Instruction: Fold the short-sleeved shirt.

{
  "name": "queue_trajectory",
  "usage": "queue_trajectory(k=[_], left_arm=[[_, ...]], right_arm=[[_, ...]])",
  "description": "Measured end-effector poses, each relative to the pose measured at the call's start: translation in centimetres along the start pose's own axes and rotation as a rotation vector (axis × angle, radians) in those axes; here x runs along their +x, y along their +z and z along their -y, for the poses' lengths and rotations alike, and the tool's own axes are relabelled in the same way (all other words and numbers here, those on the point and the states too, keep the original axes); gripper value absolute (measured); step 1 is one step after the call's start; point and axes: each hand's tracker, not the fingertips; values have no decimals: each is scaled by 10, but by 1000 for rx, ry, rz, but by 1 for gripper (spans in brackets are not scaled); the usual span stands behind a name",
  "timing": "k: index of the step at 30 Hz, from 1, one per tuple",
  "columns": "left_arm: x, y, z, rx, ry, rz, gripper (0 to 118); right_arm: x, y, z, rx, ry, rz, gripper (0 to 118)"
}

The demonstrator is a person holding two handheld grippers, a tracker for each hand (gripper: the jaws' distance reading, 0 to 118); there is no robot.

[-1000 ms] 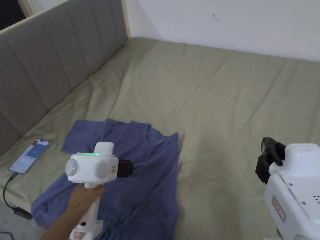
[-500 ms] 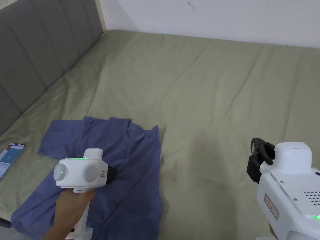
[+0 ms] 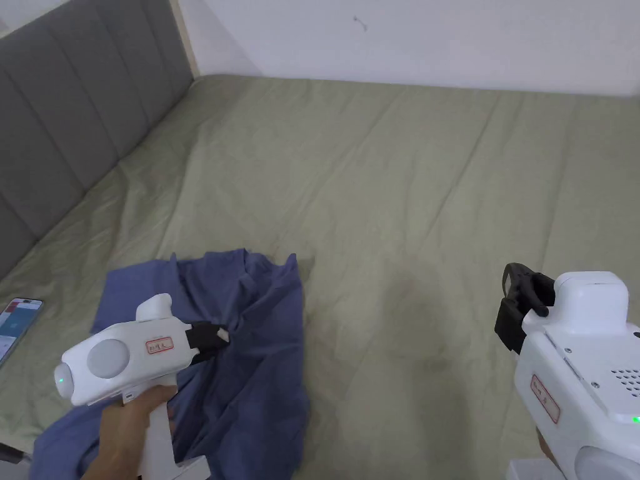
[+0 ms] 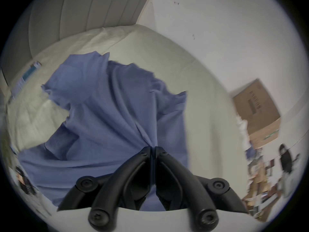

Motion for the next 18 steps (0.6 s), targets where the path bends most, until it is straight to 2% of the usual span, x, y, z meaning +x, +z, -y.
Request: queue_trajectory(k=[3, 9, 18], left_arm=[[34, 4, 5, -7, -17, 75, 9], [120, 15, 6, 5, -145, 223, 9], [249, 42, -19, 73, -279, 475, 9]], right_arm=[[8, 10, -3, 15, -6, 11, 3], [30, 34, -9, 48, -8, 42, 3], [75, 80, -20, 107, -9, 120, 3]])
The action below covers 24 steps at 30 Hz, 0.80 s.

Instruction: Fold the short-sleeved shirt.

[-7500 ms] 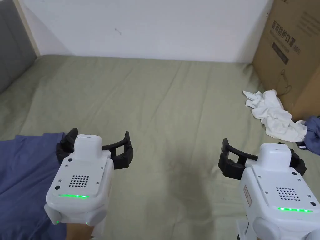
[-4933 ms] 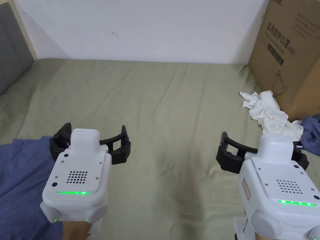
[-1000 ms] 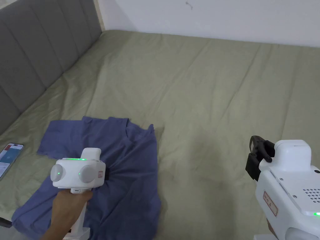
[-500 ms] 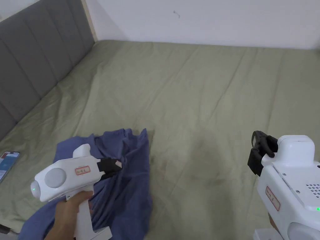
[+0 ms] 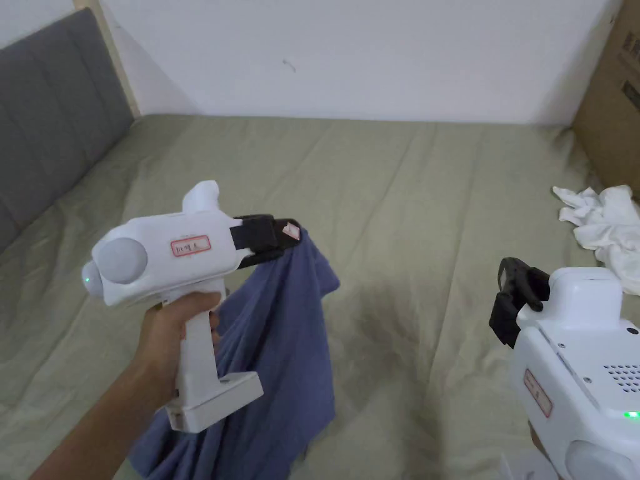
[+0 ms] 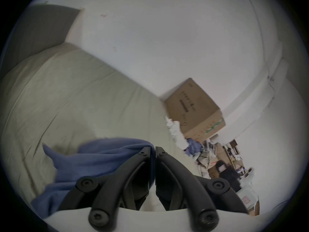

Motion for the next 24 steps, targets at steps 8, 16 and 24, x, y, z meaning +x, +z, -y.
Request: queue_trajectory(k=[8, 16, 24], left_arm=[[110, -40, -23, -39, -241, 102, 9], [149, -116, 24, -187, -323, 131, 9], [108, -197, 128, -438, -434, -24, 9]], right_arm=[[43, 33, -13, 55, 1, 94, 3], [72, 58, -14, 65, -2, 173, 3], [88, 72, -6, 33, -12, 223, 3]])
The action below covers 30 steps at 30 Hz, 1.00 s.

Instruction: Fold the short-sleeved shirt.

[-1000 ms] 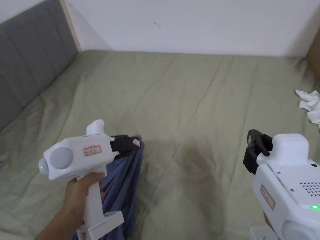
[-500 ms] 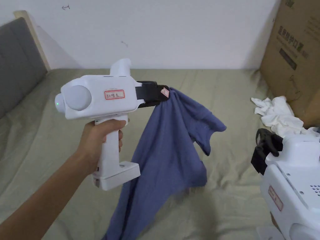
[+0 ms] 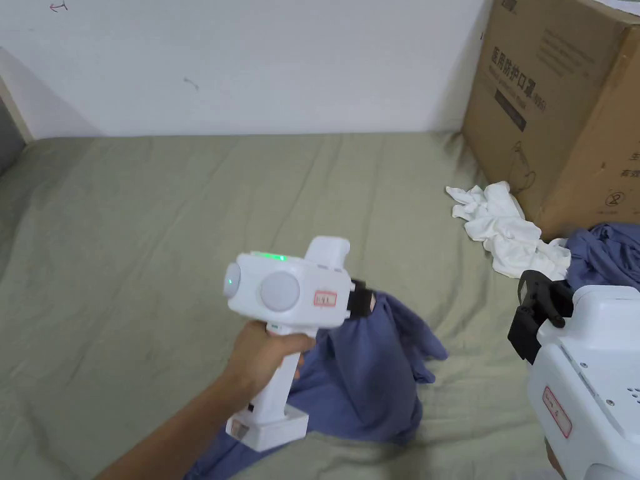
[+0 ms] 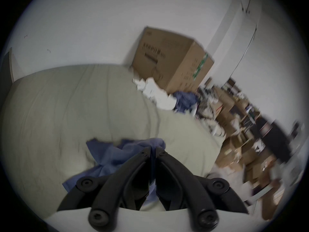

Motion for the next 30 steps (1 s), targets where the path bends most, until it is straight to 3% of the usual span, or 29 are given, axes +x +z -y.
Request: queue_trajectory(k=[11, 12, 15, 17, 21, 25, 30], left_arm=[[-6, -89, 96, -302, -84, -195, 10], [-5, -88, 98, -292, -84, -195, 19], [-1, -75, 95, -262, -73, -189, 87], [2, -59, 89, -204, -30, -191, 88], [-1, -18, 75, -38, 61, -139, 117], [-1, 39, 58, 170, 83, -119, 118], [2, 103, 40, 339, 7, -226, 118]], right_arm=[[6, -12, 26, -64, -15, 2, 3], [6, -12, 26, -67, -15, -1, 3], [5, -13, 27, -68, -10, -1, 3], [4, -14, 26, -63, -15, -3, 3], [1, -13, 21, -49, -20, -7, 3], [-2, -11, 13, -26, -16, -12, 3], [-7, -10, 3, 4, -11, -17, 3]])
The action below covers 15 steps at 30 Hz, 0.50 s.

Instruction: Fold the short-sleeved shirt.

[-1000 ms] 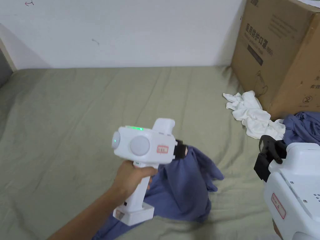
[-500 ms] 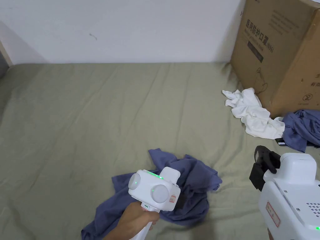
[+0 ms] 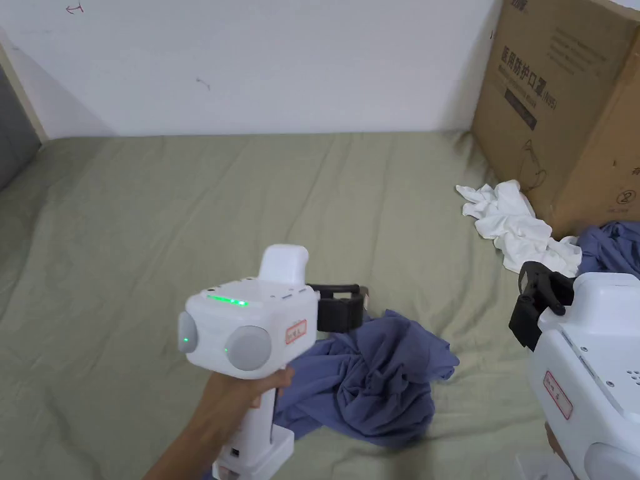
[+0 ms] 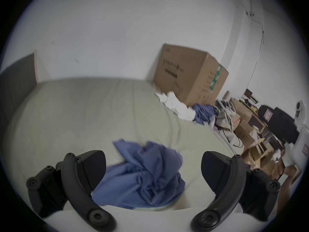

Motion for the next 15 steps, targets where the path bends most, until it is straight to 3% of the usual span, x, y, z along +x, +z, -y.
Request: queue_trajectory(k=[8, 11, 13, 14, 15], left_arm=[[-20, 54, -11, 220, -70, -289, 117], [-29, 68, 1, 321, -85, -356, 105], [-33, 73, 8, 348, -108, -410, 74], [-34, 76, 11, 363, -127, -425, 53], [-37, 76, 15, 370, -141, -432, 16]], right_arm=[[-14, 3, -11, 28, -4, -22, 3], [-17, 2, -12, 30, -3, -30, 3], [-18, 2, -11, 32, 1, -36, 3], [-19, 2, -11, 33, 3, -38, 3], [-20, 2, -12, 34, 5, -42, 3]])
